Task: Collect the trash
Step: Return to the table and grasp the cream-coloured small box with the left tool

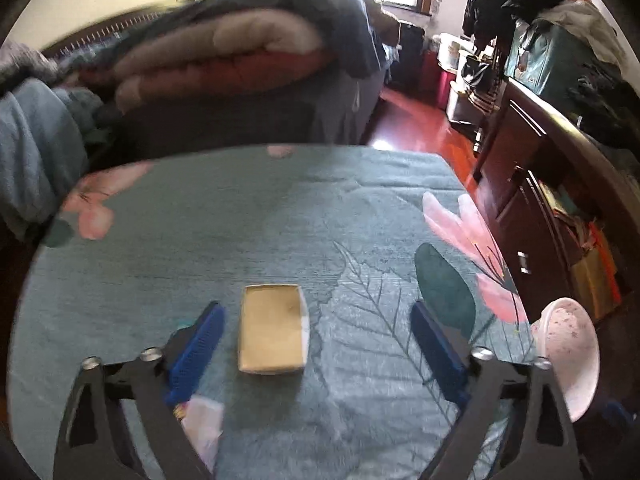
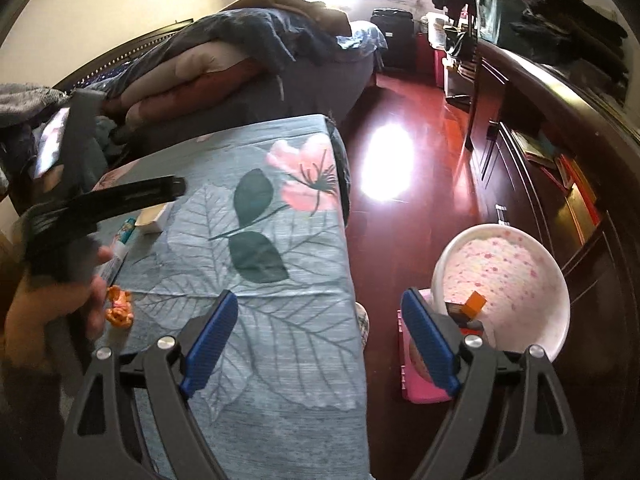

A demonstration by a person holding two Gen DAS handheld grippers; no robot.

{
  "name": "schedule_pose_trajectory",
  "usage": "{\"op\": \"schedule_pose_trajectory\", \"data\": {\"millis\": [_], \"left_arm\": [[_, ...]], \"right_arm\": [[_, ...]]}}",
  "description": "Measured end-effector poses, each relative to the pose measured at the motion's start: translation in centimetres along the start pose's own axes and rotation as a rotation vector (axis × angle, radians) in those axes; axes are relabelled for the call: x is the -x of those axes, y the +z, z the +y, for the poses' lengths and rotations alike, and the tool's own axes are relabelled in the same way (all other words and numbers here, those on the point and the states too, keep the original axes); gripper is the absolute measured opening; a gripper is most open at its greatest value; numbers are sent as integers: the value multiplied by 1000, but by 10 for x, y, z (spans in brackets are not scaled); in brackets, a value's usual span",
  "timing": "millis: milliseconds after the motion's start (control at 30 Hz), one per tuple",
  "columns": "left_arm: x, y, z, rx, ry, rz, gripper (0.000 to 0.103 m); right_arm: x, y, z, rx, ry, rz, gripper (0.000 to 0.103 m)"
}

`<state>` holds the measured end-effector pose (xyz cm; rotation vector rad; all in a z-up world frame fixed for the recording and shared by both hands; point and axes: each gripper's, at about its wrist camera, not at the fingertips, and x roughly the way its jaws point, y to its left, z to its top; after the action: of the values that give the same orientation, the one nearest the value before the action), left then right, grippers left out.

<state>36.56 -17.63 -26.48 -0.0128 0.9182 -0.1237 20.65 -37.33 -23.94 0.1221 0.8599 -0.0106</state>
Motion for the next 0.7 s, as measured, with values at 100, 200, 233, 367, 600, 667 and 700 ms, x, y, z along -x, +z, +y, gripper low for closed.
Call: {"op": "schedule_pose_trajectory", "data": {"millis": [100,200,233,367,600,667,700], "left_arm": [[-13,2,0,-19,21,8,80],[-14,3,-2,-16,-18,8,59],[-14,3,-3,-29,-15,6,54],[-13,4,-5,-66,-3,-1,39],[11,4,20,-9,-47,-43,38],[24,3,34,11,-44,-65,38],[31,2,42,22,-40,-75,38]], "right_arm": [[-1,2,4,4,-6,2,85],[-3,4,6,2,-11,4,85],[-3,5,7,3,-10,6,85],[-5,8,19,17,1,6,85],[-5,9,48,68,37,6,85],[-7,9,58,82,49,11,85],[-8,9,64,91,58,14,85]]}}
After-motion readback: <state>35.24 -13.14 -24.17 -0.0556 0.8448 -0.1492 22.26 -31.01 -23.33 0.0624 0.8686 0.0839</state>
